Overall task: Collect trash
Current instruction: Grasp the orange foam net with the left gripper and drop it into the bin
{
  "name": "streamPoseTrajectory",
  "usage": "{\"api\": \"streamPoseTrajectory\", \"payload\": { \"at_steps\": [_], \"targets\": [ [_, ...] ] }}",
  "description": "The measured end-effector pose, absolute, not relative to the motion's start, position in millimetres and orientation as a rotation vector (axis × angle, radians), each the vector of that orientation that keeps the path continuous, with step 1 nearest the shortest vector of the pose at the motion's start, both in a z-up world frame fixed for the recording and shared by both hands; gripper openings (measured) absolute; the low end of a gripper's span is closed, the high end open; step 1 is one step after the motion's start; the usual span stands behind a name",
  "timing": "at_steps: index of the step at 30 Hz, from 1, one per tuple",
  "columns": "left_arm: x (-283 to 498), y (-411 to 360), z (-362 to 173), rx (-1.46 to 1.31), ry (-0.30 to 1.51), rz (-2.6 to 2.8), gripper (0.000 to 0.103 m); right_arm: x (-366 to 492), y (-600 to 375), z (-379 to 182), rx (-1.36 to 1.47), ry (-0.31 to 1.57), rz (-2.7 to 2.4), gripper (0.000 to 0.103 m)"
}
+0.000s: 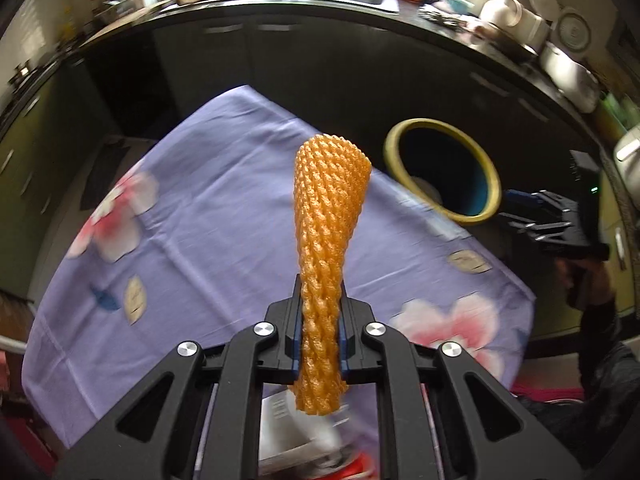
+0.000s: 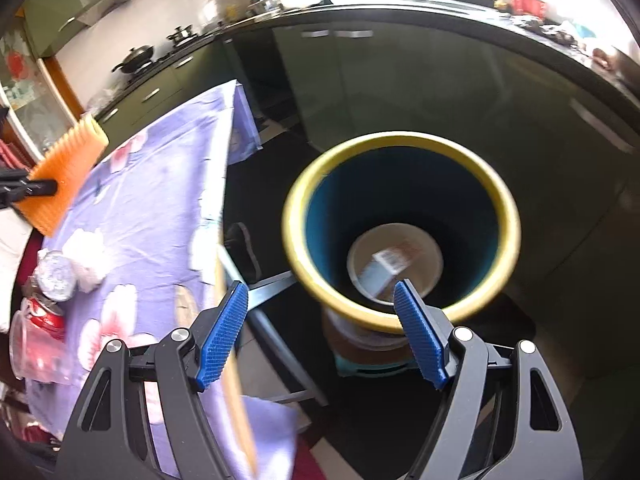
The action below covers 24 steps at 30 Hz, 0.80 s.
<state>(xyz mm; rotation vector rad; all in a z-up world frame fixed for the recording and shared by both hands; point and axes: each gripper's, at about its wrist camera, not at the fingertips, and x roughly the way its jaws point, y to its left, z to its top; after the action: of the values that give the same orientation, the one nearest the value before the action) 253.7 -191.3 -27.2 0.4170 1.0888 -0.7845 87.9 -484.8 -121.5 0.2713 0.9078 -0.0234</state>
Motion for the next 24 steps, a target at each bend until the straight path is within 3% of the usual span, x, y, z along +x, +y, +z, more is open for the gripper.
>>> {"api": "streamPoseTrajectory", "payload": {
  "at_steps": [6,17,19,20,21,23,24],
  "targets": [
    [237.9,-308.0,-29.8,0.495,1.11,-0.921,0.013,62.5,-512.7,-126.0,0.23,0.887,-0.114,0.075],
    [253.1,-462.7,-101.8,0.583,1.23,-0.925,0.014,26.1,-557.4,-124.6,0.248,0.867,-0.174,0.076],
    [260.9,-475.9,-112.6,0.577,1.242,-0.913,0.018,23.5,-556.9,-124.1,0.249,0.865,-0.172,0.076],
    [264.9,-479.2,-115.6,0.55,1.246,-0.91,0.028,23.7,-557.3,-123.3,0.247,0.865,-0.17,0.076],
    [269.3,-482.2,-118.3,0.524,1.253,-0.914,0.046,23.5,-554.7,-121.6,0.244,0.863,-0.169,0.076],
    [278.1,-482.7,-119.8,0.485,1.246,-0.9,0.059,24.0,-551.9,-118.3,0.238,0.86,-0.169,0.077],
    [278.8,-479.5,-117.7,0.461,1.233,-0.885,0.059,23.6,-550.6,-116.3,0.234,0.857,-0.168,0.077]
  ]
}}
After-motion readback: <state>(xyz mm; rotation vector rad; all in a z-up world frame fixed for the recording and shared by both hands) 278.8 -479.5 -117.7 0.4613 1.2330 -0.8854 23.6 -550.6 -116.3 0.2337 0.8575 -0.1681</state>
